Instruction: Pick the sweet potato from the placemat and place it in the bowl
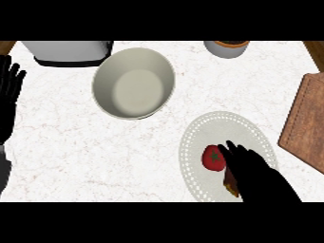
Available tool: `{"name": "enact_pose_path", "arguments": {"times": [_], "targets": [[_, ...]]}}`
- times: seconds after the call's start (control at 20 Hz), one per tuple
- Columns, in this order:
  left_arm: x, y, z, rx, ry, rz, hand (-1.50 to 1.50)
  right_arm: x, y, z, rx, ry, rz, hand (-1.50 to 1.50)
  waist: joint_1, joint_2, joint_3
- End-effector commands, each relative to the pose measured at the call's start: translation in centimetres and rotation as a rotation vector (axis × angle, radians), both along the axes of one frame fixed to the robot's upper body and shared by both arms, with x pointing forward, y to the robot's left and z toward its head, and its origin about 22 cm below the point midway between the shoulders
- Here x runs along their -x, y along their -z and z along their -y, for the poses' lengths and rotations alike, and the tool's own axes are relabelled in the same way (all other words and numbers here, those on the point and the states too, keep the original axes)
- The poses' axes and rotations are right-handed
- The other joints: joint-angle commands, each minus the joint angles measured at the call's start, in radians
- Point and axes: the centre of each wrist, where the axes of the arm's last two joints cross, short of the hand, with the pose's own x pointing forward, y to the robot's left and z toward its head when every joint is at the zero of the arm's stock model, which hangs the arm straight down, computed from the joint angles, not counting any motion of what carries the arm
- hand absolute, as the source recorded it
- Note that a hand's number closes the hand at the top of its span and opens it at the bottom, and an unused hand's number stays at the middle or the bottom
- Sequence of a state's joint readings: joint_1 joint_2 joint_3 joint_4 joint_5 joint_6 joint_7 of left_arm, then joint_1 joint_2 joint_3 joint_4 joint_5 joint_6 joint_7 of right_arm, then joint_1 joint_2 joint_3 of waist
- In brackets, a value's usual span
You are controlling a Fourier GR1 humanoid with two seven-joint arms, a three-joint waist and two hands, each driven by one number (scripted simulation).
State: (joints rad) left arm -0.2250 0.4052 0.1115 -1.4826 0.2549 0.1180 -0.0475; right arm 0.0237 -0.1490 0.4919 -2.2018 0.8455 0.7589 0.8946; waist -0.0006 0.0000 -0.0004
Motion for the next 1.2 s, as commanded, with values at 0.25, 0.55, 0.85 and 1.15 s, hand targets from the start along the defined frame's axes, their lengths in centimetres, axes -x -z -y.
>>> {"name": "enact_pose_path", "arguments": {"times": [0.25, 0.55, 0.85, 1.15], "targets": [[-0.8, 0.5, 0.1, -0.006, -0.010, 0.010, 0.00, -1.1, 3.7, 2.2, 0.066, 0.074, -0.049, -1.50, -0.004, 0.000, 0.001], [0.3, 0.5, 0.4, -0.001, 0.003, 0.009, 0.00, -0.9, 5.9, 2.2, 0.016, 0.055, -0.022, -1.50, -0.001, -0.001, 0.001], [-0.8, -1.1, -0.9, -0.008, 0.003, -0.006, 0.00, -0.9, 6.2, 3.4, 0.003, -0.007, -0.011, -1.50, -0.003, -0.001, 0.000], [1.0, 0.6, -1.5, -0.004, 0.000, -0.001, 0.00, -3.2, 8.4, 1.1, 0.031, 0.023, -0.045, -1.50, 0.002, 0.000, 0.000]]}}
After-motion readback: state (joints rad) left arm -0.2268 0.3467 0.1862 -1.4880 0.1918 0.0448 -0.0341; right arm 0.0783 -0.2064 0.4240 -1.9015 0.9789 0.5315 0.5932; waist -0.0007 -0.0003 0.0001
